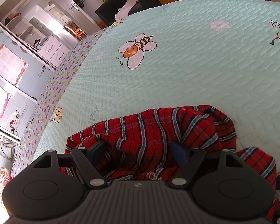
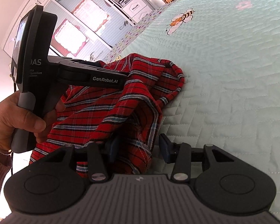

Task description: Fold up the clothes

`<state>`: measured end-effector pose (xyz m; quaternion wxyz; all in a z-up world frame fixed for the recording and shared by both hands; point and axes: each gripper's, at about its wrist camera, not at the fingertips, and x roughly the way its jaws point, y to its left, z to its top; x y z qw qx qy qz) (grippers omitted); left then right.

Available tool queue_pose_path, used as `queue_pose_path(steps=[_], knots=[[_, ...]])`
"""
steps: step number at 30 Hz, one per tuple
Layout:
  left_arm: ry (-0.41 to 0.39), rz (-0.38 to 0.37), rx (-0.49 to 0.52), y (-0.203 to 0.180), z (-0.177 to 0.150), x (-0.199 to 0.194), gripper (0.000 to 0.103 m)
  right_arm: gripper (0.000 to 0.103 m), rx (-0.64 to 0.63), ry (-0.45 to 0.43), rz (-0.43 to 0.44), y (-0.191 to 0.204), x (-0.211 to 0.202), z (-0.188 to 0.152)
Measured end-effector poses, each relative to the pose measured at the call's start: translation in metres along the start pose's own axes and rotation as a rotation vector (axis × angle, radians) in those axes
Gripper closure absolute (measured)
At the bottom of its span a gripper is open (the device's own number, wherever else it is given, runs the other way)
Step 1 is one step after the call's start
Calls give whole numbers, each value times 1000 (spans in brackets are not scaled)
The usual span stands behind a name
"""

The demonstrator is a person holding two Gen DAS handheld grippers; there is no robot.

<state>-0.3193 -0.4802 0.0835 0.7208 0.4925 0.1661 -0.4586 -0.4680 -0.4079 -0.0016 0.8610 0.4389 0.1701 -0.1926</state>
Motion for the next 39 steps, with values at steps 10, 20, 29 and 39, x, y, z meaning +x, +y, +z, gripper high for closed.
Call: queue_pose_path(steps=[10, 20, 29, 39], knots=[[8, -13, -16, 3, 3, 4, 26, 56, 8, 2, 2, 0, 0, 0], [13, -21, -24, 4, 4, 10, 29, 56, 13, 6, 7, 0, 0, -1], [16, -29, -32, 5, 5, 12, 34, 56, 20, 8, 10, -1, 1, -2], [20, -39, -41, 5, 5, 12, 49, 56, 20, 8, 10, -1, 1, -3]])
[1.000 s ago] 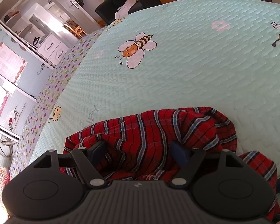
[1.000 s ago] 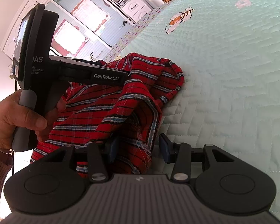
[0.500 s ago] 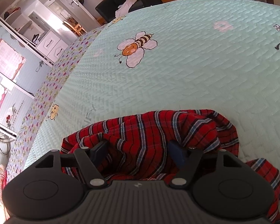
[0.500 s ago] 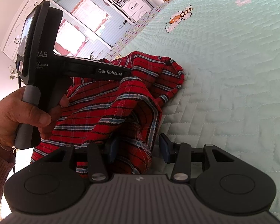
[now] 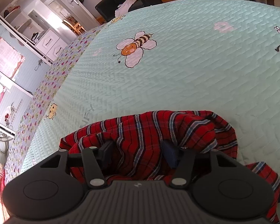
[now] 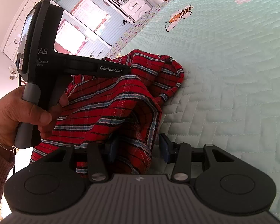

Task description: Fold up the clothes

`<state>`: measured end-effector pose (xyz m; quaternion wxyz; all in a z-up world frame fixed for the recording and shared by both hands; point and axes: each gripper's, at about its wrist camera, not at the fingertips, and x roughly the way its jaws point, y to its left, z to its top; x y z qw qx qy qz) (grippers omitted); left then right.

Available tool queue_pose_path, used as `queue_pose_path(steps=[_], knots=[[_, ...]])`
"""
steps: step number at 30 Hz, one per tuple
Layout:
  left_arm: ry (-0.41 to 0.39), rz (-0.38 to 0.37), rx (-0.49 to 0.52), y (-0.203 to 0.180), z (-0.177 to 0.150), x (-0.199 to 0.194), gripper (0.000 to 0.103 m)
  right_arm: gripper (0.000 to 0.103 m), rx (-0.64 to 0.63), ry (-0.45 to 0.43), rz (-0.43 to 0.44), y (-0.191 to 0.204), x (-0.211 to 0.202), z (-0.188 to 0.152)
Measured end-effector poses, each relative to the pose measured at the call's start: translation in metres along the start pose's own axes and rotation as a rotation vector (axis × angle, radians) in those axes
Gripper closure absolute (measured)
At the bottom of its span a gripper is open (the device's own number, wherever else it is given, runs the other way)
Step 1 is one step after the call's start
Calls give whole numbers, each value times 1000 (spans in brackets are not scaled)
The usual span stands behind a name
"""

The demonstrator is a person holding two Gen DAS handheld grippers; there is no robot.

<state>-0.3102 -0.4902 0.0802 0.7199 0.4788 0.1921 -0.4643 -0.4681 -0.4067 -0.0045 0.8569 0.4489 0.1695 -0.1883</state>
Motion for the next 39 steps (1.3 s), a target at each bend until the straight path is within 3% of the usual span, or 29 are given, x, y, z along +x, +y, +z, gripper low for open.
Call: queue_pose_path(steps=[3, 5, 8, 12, 15, 19, 26, 27, 30, 31, 33, 36, 39], knots=[[6, -6, -8, 1, 0, -1, 66, 56, -3, 0, -4, 0, 0, 0], [6, -2, -15, 2, 0, -3, 70, 56, -4, 0, -7, 1, 0, -1], [-4, 10, -26, 5, -1, -9, 84, 56, -8, -2, -15, 2, -1, -1], [-49, 49, -77, 17, -5, -30, 92, 56, -26, -6, -23, 6, -6, -2], [-92, 94, -177, 35, -17, -54, 93, 56, -51, -9, -23, 13, -10, -2], [-146, 189, -312, 66, -49, -96, 94, 56, -124, -15, 12, 36, -19, -4], [-192, 346, -523, 116, -132, -189, 94, 55, -247, 32, 114, 87, -26, -20], [-198, 375, -541, 121, -145, -204, 98, 53, -268, 39, 127, 95, -28, -24], [-200, 561, -546, 123, -186, -247, 103, 42, -327, 68, 167, 117, -31, -36], [-193, 591, -557, 125, -200, -260, 103, 37, -349, 78, 174, 124, -32, -40], [-158, 582, -614, 129, -228, -276, 103, 27, -400, 82, 165, 138, -31, -50], [-93, 525, -644, 126, -257, -278, 103, 26, -477, 82, 136, 148, -29, -62], [-88, 422, -645, 117, -263, -274, 99, 26, -511, 94, 107, 149, -24, -71]])
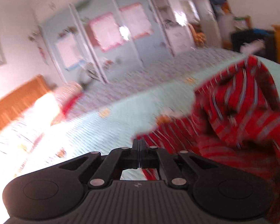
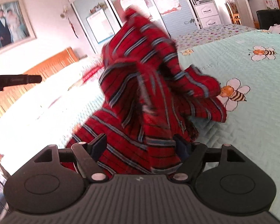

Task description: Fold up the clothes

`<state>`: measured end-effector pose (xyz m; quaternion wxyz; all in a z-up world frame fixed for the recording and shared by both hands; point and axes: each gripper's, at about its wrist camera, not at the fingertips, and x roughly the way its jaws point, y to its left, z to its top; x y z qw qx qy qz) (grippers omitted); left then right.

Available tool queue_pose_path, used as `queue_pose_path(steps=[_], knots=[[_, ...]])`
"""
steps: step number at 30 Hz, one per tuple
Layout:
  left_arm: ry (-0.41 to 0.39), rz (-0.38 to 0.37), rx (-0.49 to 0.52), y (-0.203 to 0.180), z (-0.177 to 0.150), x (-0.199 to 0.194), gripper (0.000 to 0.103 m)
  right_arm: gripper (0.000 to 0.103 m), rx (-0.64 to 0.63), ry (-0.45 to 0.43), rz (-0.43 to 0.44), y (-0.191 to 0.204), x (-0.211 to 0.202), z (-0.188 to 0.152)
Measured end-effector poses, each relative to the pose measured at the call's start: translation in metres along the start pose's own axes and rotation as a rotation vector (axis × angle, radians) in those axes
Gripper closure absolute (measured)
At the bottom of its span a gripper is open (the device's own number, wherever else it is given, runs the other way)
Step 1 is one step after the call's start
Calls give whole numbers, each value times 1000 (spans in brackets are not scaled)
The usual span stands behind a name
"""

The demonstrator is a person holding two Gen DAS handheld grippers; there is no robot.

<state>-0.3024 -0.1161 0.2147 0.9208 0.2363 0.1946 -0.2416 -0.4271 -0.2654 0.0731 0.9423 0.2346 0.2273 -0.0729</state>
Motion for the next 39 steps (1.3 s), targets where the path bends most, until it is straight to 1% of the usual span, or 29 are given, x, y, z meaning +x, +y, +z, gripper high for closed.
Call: queue_pose_path(steps=[2, 3, 4, 5, 6, 7, 8, 11, 13, 17, 18, 20, 21, 25, 26, 27, 28, 29, 31, 32, 33, 34, 36, 38, 39], knots=[[2, -88, 14, -18, 3, 0, 98, 26, -5, 11, -9, 0, 2, -5], [0, -135, 24, -28, 7, 2, 95, 26, -8, 13, -13, 1, 2, -7], [-16, -160, 61, -42, 12, 4, 92, 26, -12, 11, -14, 1, 2, -9], [-33, -181, 101, -56, 18, 8, 76, 26, -16, 8, -16, 0, 1, -11], [-51, -203, 142, -70, 23, 11, 53, 26, -18, 7, -17, 0, 2, -12], [-68, -224, 182, -85, 29, 14, 44, 26, -18, 7, -18, 0, 3, -13], [-102, -227, 243, -101, 36, 19, 34, 26, -16, 7, -16, 0, 3, -14], [-188, -207, 417, -145, 57, 39, 31, 26, 0, 13, -6, -6, 4, -17], [-207, -219, 487, -166, 75, 57, 28, 26, 17, 21, 4, -11, 5, -20], [-175, -356, 541, -192, 112, 105, 25, 26, 59, 40, 31, -20, 10, -26], [-166, -391, 554, -199, 121, 117, 25, 26, 67, 43, 37, -20, 12, -27], [-81, -502, 620, -216, 129, 143, 25, 26, 81, 48, 50, -24, 14, -26], [-35, -536, 658, -225, 129, 155, 25, 26, 90, 49, 58, -27, 14, -25], [75, -516, 765, -256, 116, 197, 25, 26, 126, 59, 80, -39, 15, -22], [97, -517, 758, -260, 113, 206, 31, 26, 135, 61, 84, -40, 15, -23], [117, -533, 733, -261, 110, 211, 57, 26, 140, 63, 85, -41, 15, -24], [136, -543, 692, -262, 105, 214, 69, 26, 140, 61, 84, -41, 15, -25], [138, -527, 645, -260, 104, 215, 77, 26, 139, 58, 83, -40, 14, -26], [126, -482, 554, -254, 102, 214, 85, 27, 130, 52, 79, -39, 12, -28], [116, -460, 507, -247, 101, 209, 88, 32, 117, 48, 71, -38, 11, -29], [108, -433, 452, -237, 105, 204, 90, 37, 104, 44, 63, -36, 9, -30], [88, -388, 406, -224, 106, 194, 92, 54, 87, 42, 43, -34, 7, -30], [43, -294, 317, -196, 107, 173, 93, 73, 59, 42, 4, -31, 4, -32], [-14, -203, 218, -154, 111, 148, 93, 81, 21, 23, -22, -24, -2, -32], [-45, -161, 177, -132, 112, 136, 93, 83, -15, 2, -45, -17, -6, -29]])
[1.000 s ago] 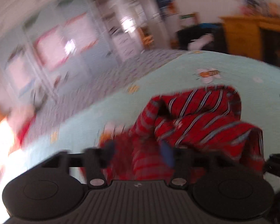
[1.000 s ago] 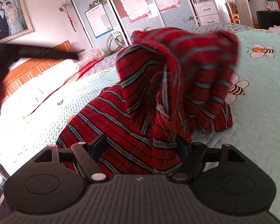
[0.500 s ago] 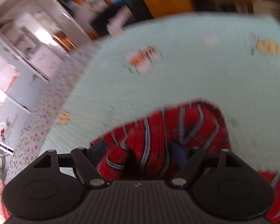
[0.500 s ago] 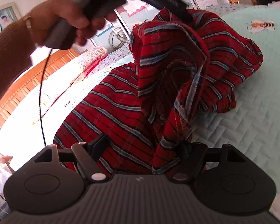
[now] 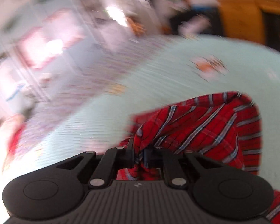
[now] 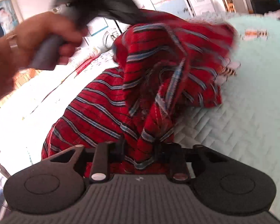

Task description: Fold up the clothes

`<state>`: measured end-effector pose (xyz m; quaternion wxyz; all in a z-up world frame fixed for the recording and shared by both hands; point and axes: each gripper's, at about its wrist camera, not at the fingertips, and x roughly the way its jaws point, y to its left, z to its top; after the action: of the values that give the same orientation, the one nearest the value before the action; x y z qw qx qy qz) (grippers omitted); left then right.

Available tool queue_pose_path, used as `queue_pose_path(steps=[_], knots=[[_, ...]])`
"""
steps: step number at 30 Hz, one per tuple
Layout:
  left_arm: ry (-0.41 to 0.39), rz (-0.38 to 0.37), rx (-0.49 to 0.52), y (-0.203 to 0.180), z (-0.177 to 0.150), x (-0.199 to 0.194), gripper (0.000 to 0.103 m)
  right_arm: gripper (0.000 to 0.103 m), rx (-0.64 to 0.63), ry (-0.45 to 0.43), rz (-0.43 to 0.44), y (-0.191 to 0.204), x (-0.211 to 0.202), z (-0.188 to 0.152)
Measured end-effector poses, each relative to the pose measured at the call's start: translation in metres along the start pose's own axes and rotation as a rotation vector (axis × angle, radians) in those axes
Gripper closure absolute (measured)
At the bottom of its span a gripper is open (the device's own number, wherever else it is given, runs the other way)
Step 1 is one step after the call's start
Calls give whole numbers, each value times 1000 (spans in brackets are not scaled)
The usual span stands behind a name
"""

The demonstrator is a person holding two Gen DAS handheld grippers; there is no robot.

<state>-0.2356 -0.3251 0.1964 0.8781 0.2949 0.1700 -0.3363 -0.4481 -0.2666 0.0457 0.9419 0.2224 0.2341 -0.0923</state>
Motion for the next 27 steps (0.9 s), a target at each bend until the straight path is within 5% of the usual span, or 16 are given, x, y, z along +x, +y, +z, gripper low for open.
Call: queue_pose_path(steps=[4, 8, 15, 22, 27], knots=[[-111, 168, -125, 72, -11, -66, 94, 88, -163, -123, -87, 27, -17, 27], [-172, 289, -184, 127, -24, -135, 94, 90, -372, -297, -159, 58, -30, 89], [-204, 369, -212, 166, -49, -214, 94, 90, -626, -485, -251, 116, -53, 196], [-51, 326, -246, 173, -106, -196, 94, 90, -720, -350, -265, 146, -57, 213], [141, 186, -261, 150, -165, -164, 88, 90, -742, -254, -299, 156, -30, 193]])
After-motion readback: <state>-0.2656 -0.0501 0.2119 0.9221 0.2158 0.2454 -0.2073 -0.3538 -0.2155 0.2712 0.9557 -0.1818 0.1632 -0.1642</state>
